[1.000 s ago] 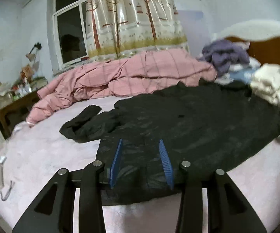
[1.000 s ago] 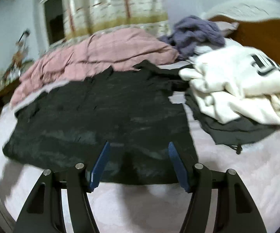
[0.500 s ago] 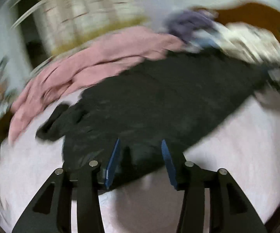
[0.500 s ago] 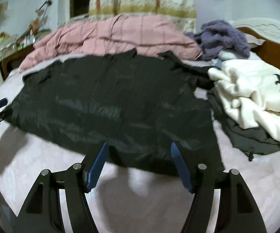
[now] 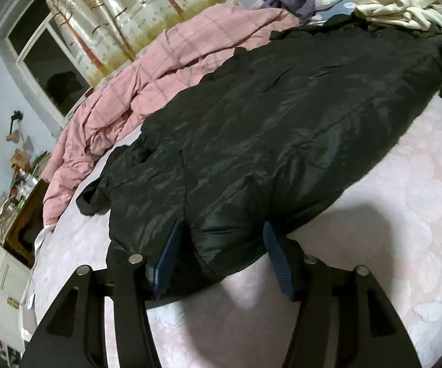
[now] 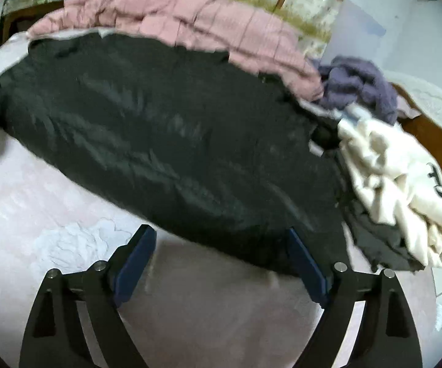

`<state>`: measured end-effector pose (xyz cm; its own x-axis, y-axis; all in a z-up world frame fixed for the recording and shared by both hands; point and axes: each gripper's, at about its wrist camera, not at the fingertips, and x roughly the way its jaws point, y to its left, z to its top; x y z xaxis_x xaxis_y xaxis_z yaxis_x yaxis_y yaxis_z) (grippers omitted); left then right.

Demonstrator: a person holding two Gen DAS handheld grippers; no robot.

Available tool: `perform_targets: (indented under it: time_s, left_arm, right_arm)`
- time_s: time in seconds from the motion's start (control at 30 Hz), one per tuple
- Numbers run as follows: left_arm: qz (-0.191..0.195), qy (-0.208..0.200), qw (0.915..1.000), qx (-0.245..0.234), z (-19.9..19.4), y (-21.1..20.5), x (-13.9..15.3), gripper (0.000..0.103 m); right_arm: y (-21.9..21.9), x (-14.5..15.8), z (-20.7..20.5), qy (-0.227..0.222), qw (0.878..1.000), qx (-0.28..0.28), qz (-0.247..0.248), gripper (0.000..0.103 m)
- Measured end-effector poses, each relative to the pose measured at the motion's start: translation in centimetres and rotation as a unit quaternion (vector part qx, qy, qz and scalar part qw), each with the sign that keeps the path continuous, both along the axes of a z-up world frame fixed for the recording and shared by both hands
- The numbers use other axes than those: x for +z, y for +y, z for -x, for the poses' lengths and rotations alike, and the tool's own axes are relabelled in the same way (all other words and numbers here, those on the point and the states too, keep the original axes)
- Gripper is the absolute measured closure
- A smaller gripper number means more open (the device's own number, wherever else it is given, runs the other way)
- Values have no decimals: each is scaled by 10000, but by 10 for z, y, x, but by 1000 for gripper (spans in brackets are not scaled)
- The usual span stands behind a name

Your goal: Fold large clothes

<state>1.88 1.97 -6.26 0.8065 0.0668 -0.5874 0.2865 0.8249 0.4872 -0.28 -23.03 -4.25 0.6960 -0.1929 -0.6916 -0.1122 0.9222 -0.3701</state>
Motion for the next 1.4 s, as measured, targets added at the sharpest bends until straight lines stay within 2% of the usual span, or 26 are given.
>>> perform_targets:
  time_s: [0.07, 0.23, 0.33, 0.37, 0.4, 0.43, 0.47, 0.5, 0.53, 0.57, 0.6, 0.63, 0.7, 0.77, 0.8, 0.87, 0.97, 1.1, 1.2, 1.27, 1.37, 1.4]
  left_arm:
    - [80, 21, 9999, 107, -3, 4, 2, 37]
    - [299, 128, 9991, 272, -12, 22, 10, 26]
    - [518, 360, 9976, 273, -17, 30, 8, 26]
    - [568, 389, 9973, 259, -17, 31, 8, 27]
    - [636, 444, 9968, 196, -16, 31, 7, 41]
    - [797, 615, 9949, 15, -16, 30, 7, 65]
    - [888, 683, 9937, -78, -15, 29, 8, 70]
    - [822, 582, 9949, -72, -10, 26, 10, 78]
    - [700, 487, 9963, -87, -6, 22, 10, 85]
    - [585, 387, 9975, -129, 0, 18, 12, 87]
    - [549, 250, 9981, -140, 7, 16, 16, 89]
    - [593, 156, 9981, -115, 13, 17, 20, 92]
    - [884, 36, 9961, 53, 28, 25, 32, 96]
    - [1221, 32, 9923, 199, 45, 38, 40, 97]
    - [1301, 32, 9912, 238, 54, 43, 41, 97]
    - [1381, -19, 9901, 261, 71, 48, 41, 97]
    - [1440, -113, 9889, 352, 86, 50, 40, 97]
    - [1652, -221, 9853, 382, 92, 56, 50, 97]
    - [1785, -308, 9828, 361, 96, 59, 60, 98]
    - [1773, -325, 9830, 358, 95, 59, 58, 97]
    - [1695, -294, 9840, 469, 87, 57, 43, 87]
    - [1690, -311, 9836, 539, 86, 57, 38, 79]
  right_arm:
    - [-5, 2, -3, 7, 9999, -123, -75, 10]
    - [-38, 6, -10, -70, 9945, -1000, -299, 10]
    - [-68, 5, -17, 183, 9866, -1250, -1030, 12]
    - [-74, 5, -18, 226, 9844, -1239, -1226, 15]
    - [-75, 5, -18, 210, 9840, -1221, -1279, 23]
    - [-72, 6, -17, 180, 9854, -1145, -1249, 28]
    - [-67, 7, -16, 145, 9875, -1028, -1182, 41]
    - [-62, 8, -15, 93, 9895, -930, -1101, 55]
    - [-56, 10, -13, 11, 9917, -815, -993, 63]
    - [-51, 11, -10, -67, 9931, -747, -901, 76]
    - [-46, 14, -6, -197, 9942, -704, -787, 83]
    - [-43, 17, 0, -340, 9943, -706, -717, 85]
    - [-44, 26, 7, -598, 9925, -848, -651, 95]
    - [-52, 36, 19, -716, 9886, -1021, -847, 95]
    - [-58, 39, 29, -737, 9853, -1029, -1143, 95]
    - [-64, 41, 46, -768, 9822, -1027, -1374, 96]
    - [-63, 40, 68, -839, 9809, -973, -1459, 97]
    - [-62, 49, 90, -1180, 9762, -974, -1540, 97]
    - [-67, 55, 99, -1330, 9696, -1005, -1793, 97]
    - [-67, 55, 96, -1328, 9707, -1029, -1720, 97]
    - [-66, 42, 81, -984, 9763, -1153, -1547, 96]
    - [-68, 36, 77, -837, 9762, -1239, -1569, 94]
